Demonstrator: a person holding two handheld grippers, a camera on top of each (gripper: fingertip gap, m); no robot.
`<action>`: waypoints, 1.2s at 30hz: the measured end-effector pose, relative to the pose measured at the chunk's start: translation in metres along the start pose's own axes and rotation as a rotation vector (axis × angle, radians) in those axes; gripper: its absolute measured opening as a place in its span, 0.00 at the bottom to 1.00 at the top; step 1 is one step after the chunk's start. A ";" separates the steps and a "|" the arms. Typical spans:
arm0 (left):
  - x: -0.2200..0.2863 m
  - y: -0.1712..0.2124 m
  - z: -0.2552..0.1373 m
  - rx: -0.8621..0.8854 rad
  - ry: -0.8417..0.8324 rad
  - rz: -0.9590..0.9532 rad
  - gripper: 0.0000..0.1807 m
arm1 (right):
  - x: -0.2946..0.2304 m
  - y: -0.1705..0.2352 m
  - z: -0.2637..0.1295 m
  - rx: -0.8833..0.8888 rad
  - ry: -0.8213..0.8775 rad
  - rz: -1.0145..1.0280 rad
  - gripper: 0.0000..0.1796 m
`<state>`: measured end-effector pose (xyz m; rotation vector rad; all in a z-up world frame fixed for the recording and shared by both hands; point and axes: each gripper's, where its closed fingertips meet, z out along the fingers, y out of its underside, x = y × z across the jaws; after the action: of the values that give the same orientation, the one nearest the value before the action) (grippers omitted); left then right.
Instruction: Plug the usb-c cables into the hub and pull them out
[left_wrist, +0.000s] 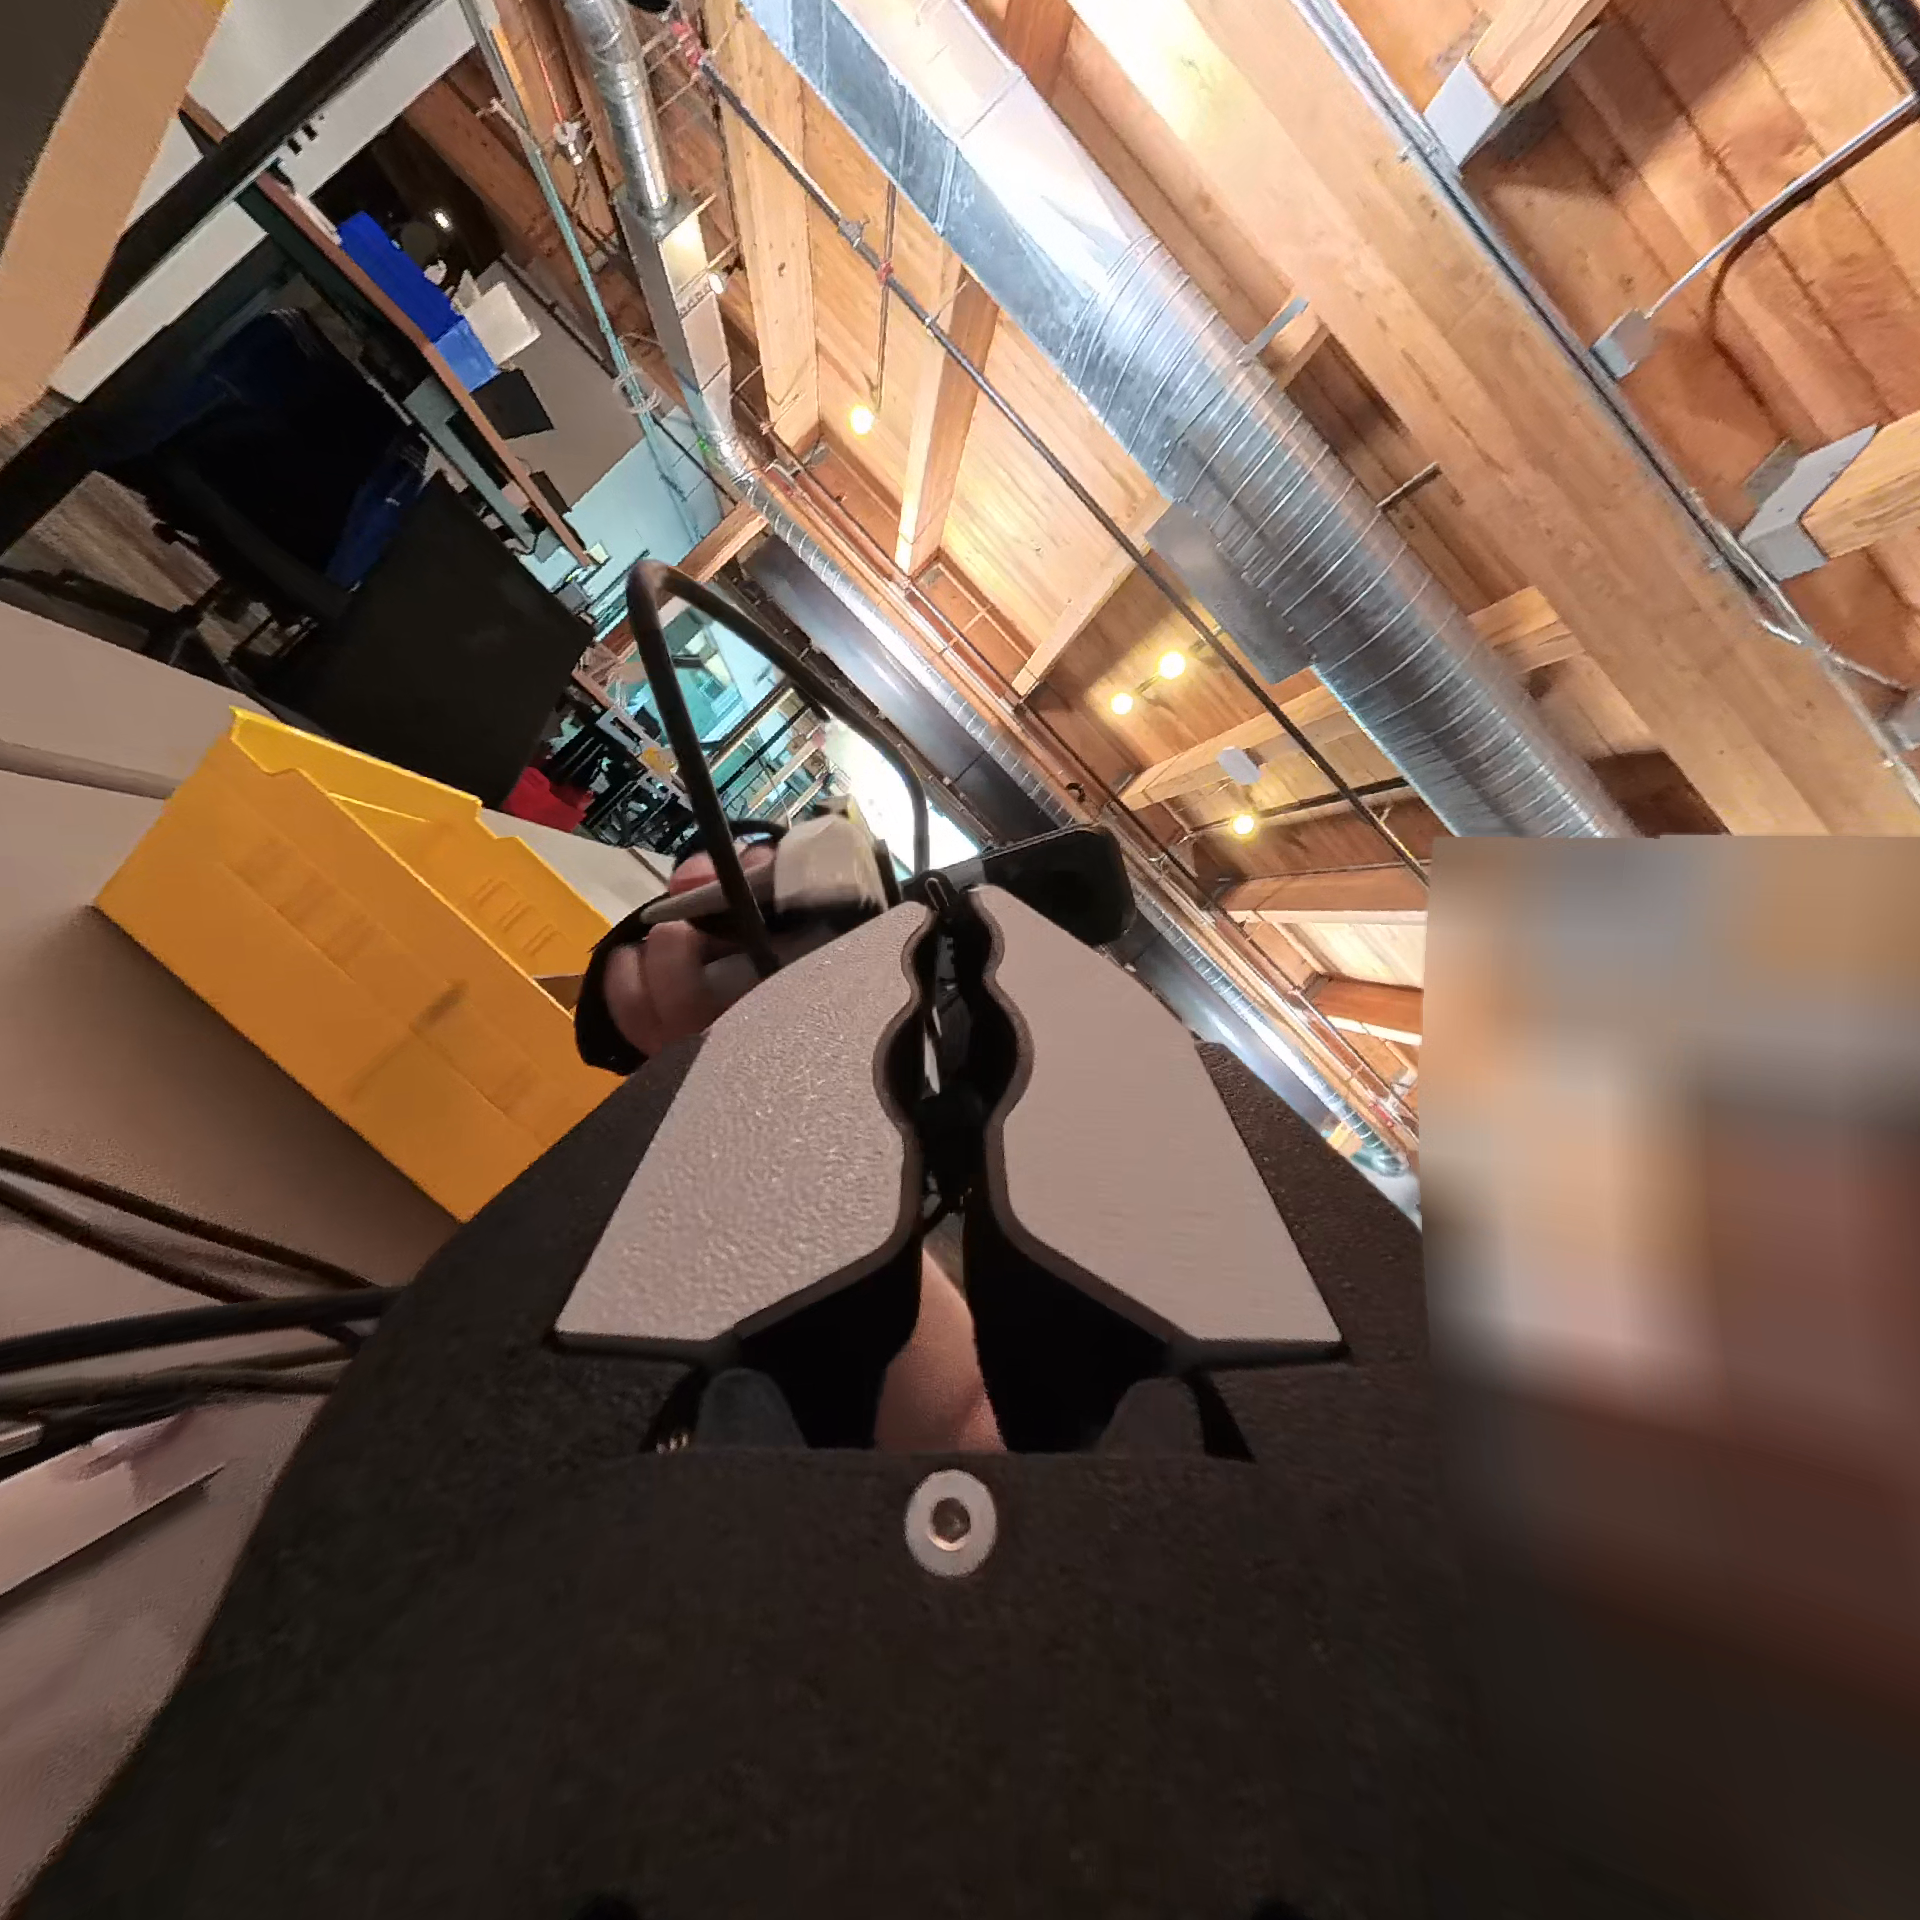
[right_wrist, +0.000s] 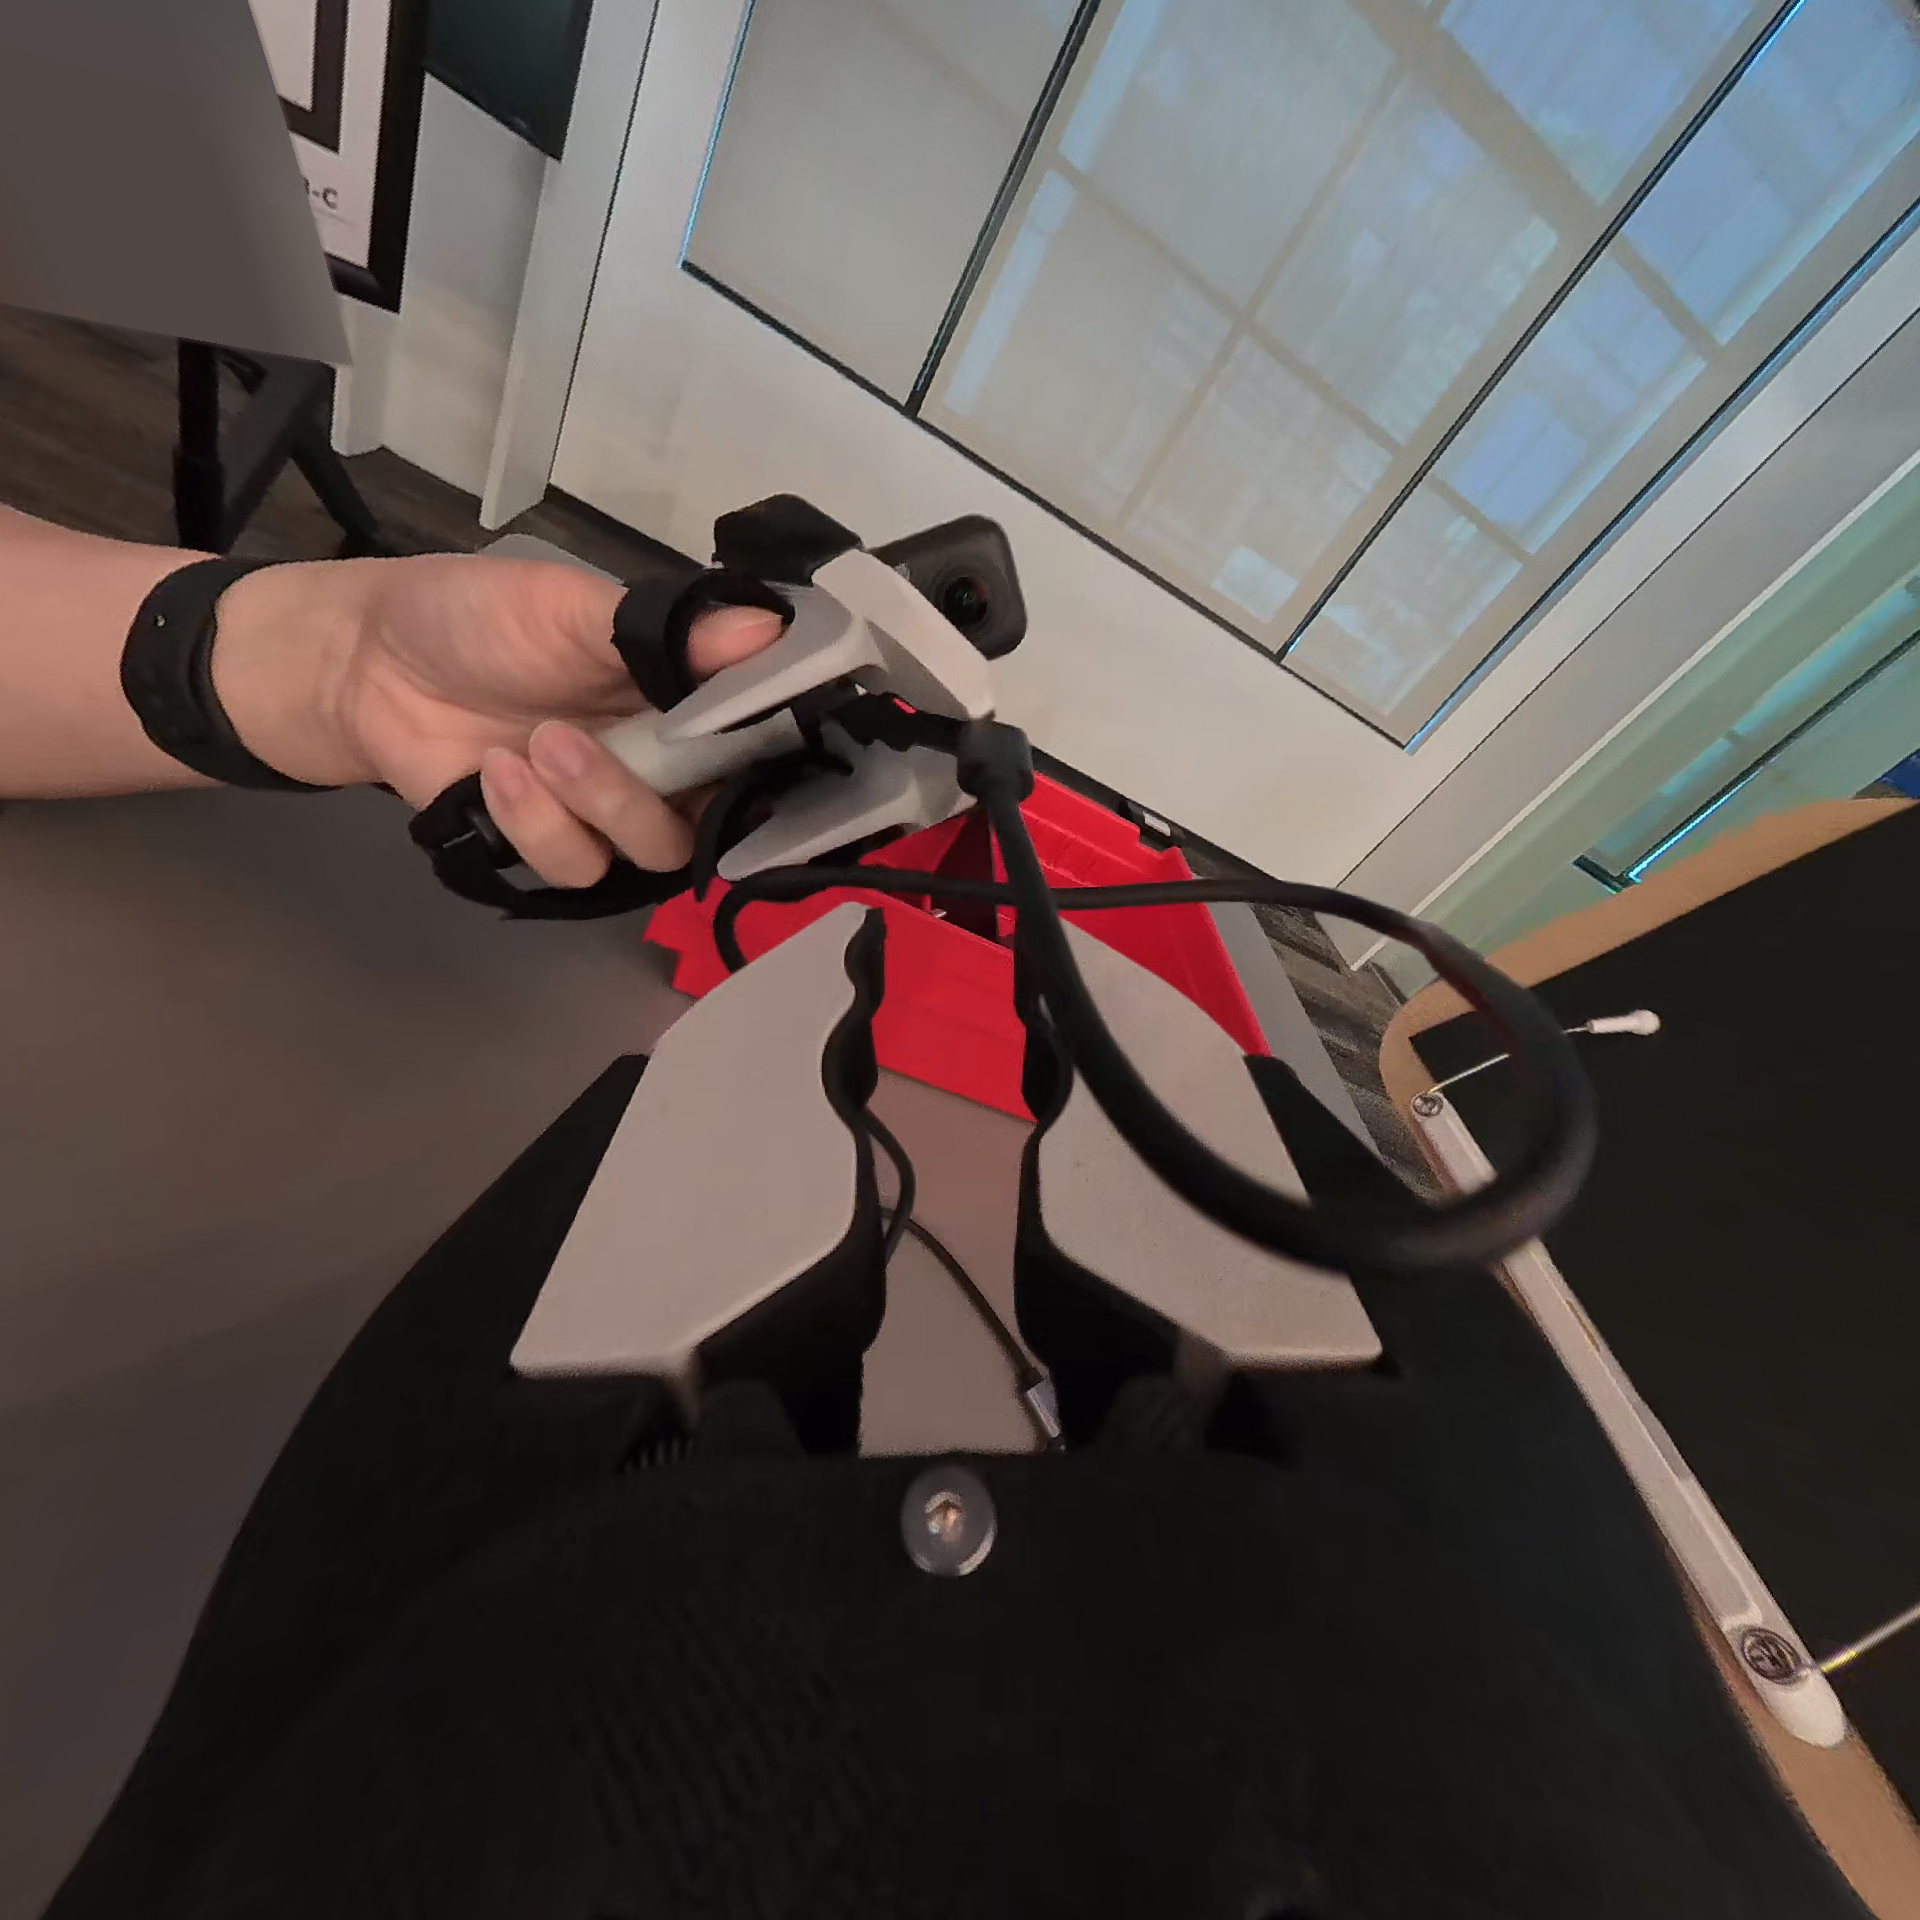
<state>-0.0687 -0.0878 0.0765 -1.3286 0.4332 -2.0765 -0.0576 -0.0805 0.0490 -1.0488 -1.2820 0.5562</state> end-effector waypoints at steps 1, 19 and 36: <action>-0.001 0.000 0.000 -0.009 -0.018 0.014 0.01 | -0.002 -0.001 0.001 0.001 -0.007 -0.005 0.13; -0.005 0.012 0.001 -0.086 -0.086 0.099 0.01 | 0.001 -0.024 -0.003 0.123 0.001 0.070 0.11; -0.009 0.008 -0.001 -0.053 -0.111 0.097 0.01 | 0.001 -0.019 0.002 0.066 0.051 -0.020 0.09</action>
<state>-0.0642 -0.0883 0.0653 -1.4176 0.4974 -1.9136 -0.0628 -0.0877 0.0654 -0.9892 -1.2203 0.5499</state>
